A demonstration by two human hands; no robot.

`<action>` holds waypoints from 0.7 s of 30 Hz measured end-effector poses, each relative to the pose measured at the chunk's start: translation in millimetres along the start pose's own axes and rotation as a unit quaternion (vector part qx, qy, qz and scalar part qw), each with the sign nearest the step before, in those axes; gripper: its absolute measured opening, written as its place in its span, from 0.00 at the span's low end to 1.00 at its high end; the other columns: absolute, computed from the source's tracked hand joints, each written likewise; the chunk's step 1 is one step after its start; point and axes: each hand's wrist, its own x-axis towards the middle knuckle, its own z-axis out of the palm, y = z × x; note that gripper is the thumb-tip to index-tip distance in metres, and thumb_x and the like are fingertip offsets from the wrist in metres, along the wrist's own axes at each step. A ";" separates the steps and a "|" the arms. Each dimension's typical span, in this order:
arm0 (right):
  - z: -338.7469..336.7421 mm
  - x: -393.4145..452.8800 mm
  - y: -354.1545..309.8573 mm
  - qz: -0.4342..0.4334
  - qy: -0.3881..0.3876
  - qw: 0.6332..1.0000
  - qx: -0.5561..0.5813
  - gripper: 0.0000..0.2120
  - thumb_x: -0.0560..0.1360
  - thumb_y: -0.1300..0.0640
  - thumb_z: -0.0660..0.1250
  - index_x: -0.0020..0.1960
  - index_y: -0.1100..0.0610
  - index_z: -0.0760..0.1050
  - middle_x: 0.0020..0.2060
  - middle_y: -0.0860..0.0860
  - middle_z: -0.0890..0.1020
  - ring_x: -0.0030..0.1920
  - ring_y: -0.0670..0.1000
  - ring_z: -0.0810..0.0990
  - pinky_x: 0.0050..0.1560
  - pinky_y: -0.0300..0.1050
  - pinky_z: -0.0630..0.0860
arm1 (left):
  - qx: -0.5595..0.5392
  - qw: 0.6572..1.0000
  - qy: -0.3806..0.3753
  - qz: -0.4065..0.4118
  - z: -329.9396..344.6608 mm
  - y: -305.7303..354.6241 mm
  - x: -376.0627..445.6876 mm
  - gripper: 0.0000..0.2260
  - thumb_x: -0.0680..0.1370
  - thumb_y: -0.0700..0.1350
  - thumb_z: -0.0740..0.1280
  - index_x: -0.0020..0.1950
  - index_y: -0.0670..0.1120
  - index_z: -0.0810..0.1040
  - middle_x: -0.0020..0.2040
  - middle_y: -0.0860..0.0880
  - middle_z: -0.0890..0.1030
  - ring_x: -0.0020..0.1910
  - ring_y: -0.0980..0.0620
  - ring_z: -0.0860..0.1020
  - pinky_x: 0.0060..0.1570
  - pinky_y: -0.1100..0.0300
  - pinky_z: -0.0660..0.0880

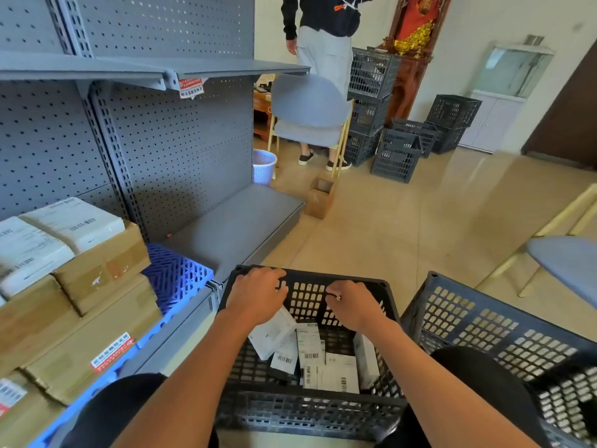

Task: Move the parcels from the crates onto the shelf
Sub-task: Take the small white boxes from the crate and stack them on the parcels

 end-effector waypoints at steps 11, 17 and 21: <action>32.1 17.0 77.1 0.045 -0.030 0.998 0.032 0.18 0.83 0.56 0.61 0.73 0.54 0.73 0.65 0.52 0.80 0.59 0.52 0.81 0.54 0.42 0.76 | 0.037 0.992 -0.122 -0.012 71.8 10.8 22.2 0.20 0.83 0.54 0.62 0.75 0.54 0.71 0.71 0.51 0.76 0.69 0.50 0.73 0.68 0.49 0.71; 73.0 33.7 112.1 0.062 -0.086 0.993 0.050 0.12 0.82 0.56 0.61 0.63 0.52 0.77 0.51 0.50 0.83 0.43 0.48 0.81 0.42 0.44 0.79 | 0.012 0.984 -0.171 -0.041 118.5 19.6 38.3 0.19 0.83 0.54 0.63 0.73 0.54 0.72 0.68 0.49 0.78 0.64 0.48 0.76 0.62 0.49 0.75; 95.3 44.3 134.5 0.060 -0.132 0.989 0.029 0.18 0.82 0.55 0.63 0.72 0.50 0.73 0.64 0.51 0.81 0.60 0.53 0.81 0.59 0.50 0.80 | 0.001 0.972 -0.224 -0.074 162.5 13.2 42.3 0.19 0.83 0.55 0.61 0.74 0.55 0.71 0.70 0.50 0.77 0.67 0.48 0.75 0.63 0.50 0.72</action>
